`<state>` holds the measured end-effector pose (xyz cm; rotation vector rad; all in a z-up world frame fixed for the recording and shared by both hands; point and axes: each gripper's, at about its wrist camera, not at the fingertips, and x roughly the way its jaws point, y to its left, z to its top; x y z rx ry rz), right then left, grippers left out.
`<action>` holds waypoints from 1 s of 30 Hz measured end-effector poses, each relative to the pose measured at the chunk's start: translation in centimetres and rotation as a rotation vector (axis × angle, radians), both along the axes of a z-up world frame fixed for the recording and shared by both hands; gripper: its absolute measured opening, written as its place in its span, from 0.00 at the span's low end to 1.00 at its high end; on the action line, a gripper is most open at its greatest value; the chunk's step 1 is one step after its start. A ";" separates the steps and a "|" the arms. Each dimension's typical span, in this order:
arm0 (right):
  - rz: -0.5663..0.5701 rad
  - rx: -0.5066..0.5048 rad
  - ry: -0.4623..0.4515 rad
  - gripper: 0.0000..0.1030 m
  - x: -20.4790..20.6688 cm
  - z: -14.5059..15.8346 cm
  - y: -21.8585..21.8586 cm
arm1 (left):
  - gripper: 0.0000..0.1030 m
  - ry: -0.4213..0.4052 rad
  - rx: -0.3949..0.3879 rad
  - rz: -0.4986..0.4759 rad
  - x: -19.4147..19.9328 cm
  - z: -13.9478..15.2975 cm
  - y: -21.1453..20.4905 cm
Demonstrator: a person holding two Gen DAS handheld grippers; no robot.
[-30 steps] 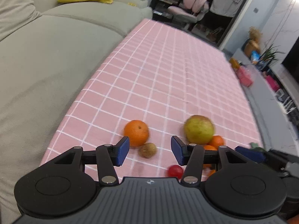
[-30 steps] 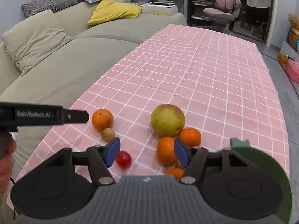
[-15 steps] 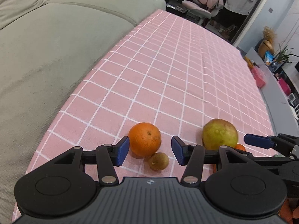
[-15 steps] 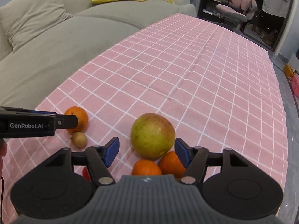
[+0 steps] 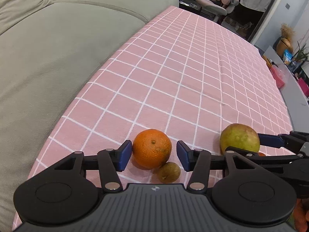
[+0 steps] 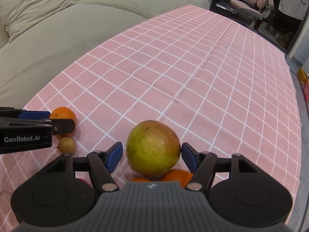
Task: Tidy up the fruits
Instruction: 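Grasp an orange with the left tool while the right tool grasps another green pear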
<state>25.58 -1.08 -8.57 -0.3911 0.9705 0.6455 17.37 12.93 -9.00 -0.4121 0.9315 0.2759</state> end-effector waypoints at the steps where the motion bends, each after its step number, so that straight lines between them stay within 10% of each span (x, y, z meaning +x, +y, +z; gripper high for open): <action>1: 0.000 -0.005 0.000 0.63 0.1 -0.1 0.1 | 0.53 0.002 -0.006 0.008 0.0 -0.1 0.1; 30: 0.019 0.009 -0.062 0.60 -1.2 1.6 0.2 | 0.48 -0.029 -0.058 0.032 -0.2 1.9 0.1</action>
